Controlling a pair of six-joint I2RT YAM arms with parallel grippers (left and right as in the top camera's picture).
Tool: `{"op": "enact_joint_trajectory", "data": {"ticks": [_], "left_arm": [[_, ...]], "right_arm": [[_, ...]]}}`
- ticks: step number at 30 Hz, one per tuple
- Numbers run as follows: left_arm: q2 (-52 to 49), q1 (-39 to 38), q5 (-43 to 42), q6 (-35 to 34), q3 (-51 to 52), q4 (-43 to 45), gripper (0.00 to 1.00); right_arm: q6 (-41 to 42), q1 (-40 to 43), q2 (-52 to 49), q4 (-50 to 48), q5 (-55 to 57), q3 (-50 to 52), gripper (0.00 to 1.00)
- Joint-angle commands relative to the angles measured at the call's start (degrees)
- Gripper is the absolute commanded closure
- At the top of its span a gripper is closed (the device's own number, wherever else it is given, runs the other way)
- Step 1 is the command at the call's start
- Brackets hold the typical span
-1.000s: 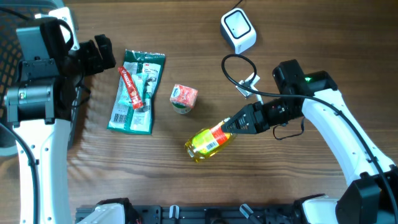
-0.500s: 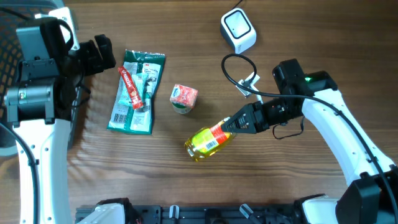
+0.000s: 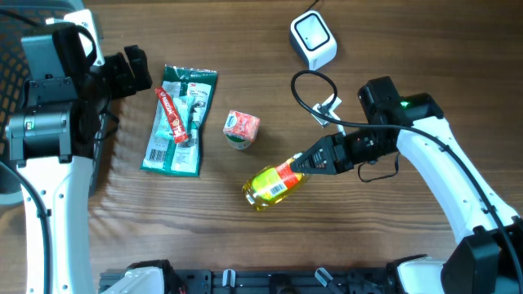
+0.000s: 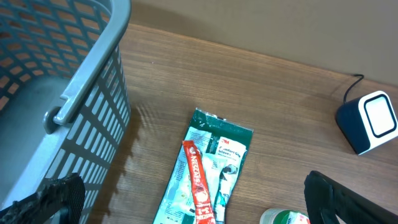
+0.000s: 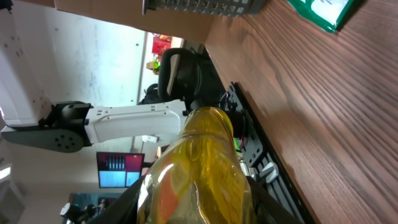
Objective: Scan the item barcode
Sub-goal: 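Tip the yellow bottle sideways with the right gripper, pulling it right, then lift the yellow bottle with the right gripper up to the scanner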
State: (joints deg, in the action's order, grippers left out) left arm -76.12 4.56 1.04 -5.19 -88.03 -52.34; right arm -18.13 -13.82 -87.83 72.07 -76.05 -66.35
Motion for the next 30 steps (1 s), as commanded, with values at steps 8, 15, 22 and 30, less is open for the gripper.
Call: {"op": "enact_joint_trajectory", "data": {"ticks": [8, 15, 22, 30], "left_arm": [[-0.11, 0.22, 0.35, 0.48, -0.48, 0.13, 0.00], [-0.11, 0.22, 0.35, 0.48, -0.48, 0.13, 0.00], [-0.11, 0.22, 0.33, 0.48, -0.48, 0.13, 0.00], [-0.11, 0.22, 0.35, 0.48, -0.48, 0.13, 0.00]], "right_arm": [[-0.90, -0.20, 1.07, -0.72, -3.48, 0.07, 0.69], [0.83, -0.20, 1.07, -2.49, -0.83, 0.07, 0.69], [28.65, -0.20, 1.25, -21.33, 18.08, -0.72, 0.76], [31.98, -0.24, 1.44, -10.32, 50.21, -26.99, 0.75]]}}
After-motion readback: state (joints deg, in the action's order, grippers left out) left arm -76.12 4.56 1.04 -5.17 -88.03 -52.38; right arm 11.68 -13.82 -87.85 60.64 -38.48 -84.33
